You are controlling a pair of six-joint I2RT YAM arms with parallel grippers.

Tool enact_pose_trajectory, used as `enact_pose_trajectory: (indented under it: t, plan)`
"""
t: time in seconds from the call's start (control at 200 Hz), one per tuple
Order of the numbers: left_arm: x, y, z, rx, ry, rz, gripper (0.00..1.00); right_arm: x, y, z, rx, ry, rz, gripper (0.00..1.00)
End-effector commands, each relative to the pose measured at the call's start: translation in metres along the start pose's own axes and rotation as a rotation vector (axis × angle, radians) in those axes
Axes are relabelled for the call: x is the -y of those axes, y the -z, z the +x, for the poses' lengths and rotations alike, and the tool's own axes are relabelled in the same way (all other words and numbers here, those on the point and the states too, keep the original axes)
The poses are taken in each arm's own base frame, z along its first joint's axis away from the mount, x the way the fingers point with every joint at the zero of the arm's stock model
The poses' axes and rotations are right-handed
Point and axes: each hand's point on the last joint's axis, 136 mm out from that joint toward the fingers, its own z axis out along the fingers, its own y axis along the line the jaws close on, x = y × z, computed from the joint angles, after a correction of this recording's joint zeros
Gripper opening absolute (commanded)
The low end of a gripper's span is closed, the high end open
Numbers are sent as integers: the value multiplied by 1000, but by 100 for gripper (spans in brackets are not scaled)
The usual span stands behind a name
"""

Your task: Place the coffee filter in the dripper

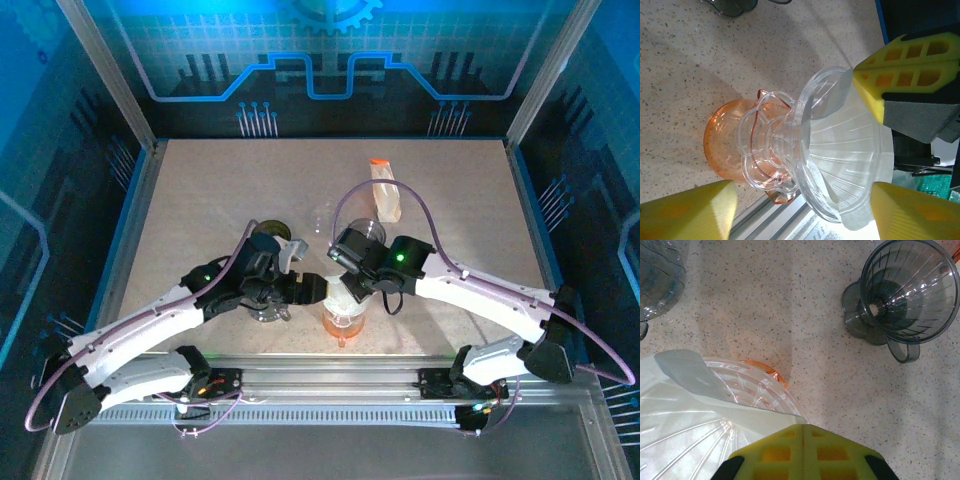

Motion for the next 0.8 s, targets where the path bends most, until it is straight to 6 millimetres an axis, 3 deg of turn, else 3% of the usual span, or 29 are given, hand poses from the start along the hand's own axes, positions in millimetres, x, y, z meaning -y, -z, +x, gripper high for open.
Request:
enact_pose_trajectory:
  t: [0.0, 0.3, 0.53, 0.62, 0.725, 0.796]
  plan:
    - [3, -3, 2, -28, -6, -2, 63, -6, -1, 5, -21, 5, -7, 4]
    - [-3, -11, 9, -61, 11, -29, 44, -6, 0, 6, -17, -4, -8, 4]
    - [-3, -6, 12, -63, 20, -29, 41, -2, 5, 4, 2, -19, 1, 12]
    - [-2, -7, 12, -68, 21, -25, 43, 1, 10, 0, 20, -26, 4, 26]
    - [-2, -10, 13, -76, 23, -22, 44, 5, 22, -7, 60, -45, -8, 54]
    - [-1, -10, 13, -76, 21, -18, 46, 5, 25, -8, 58, -64, -53, 62]
